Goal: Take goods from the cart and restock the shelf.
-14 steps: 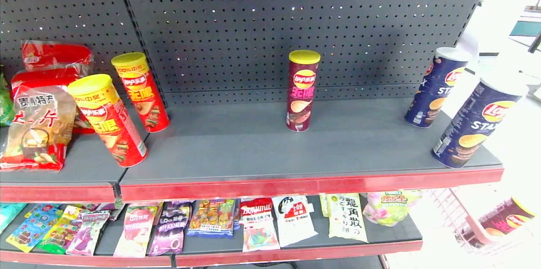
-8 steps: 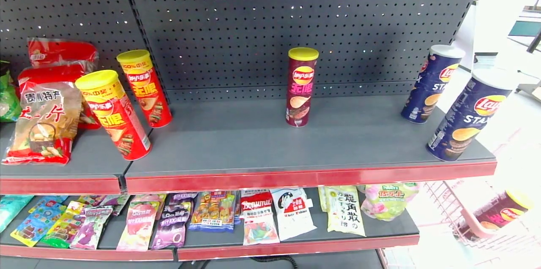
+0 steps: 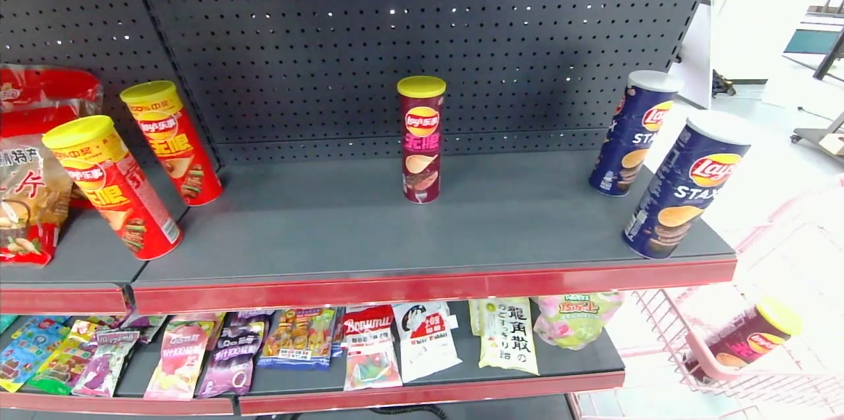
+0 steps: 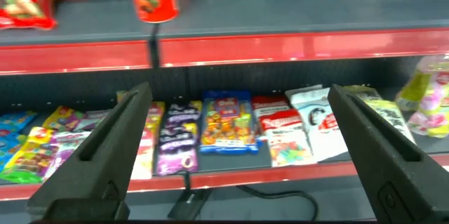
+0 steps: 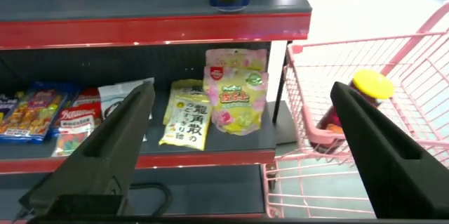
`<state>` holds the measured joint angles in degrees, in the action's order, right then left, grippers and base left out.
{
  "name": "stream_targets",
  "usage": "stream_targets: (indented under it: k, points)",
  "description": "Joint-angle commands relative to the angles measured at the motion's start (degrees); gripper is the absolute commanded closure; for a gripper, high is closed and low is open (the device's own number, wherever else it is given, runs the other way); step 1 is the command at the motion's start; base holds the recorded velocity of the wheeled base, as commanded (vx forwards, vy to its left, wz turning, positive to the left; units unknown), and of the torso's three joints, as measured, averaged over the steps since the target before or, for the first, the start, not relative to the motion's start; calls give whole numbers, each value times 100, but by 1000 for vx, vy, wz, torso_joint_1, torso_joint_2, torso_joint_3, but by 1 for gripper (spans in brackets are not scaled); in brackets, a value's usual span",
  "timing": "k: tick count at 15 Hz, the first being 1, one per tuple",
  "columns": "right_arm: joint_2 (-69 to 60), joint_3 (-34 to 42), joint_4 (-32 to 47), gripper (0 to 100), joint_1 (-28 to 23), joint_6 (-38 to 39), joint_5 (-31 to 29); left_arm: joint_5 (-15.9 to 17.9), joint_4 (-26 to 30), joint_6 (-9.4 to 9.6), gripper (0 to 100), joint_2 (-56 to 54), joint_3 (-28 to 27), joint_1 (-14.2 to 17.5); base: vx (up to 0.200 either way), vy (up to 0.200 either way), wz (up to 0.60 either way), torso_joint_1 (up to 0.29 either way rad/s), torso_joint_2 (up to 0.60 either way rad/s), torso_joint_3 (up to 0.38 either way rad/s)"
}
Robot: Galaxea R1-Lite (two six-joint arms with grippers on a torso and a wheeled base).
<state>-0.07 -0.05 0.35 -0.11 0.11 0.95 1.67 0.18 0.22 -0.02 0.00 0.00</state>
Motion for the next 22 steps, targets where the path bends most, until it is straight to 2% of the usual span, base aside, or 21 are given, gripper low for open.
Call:
stream_targets:
  k: [1,9,17,22]
  points:
    - [7,-4,0,0,11,-2,2,0,-1,4,0,2,0,0,0,-200,0,-7,-7,2]
    - [7,-4,0,0,11,-11,2,0,-1,4,0,2,0,0,0,-200,0,2,4,2]
    - [7,-4,0,0,11,-11,2,-9,-1,-13,0,2,0,0,0,0,0,0,0,0]
    - [7,-4,0,0,11,-11,2,-9,-1,-13,0,2,0,0,0,0,-600,4,0,4]
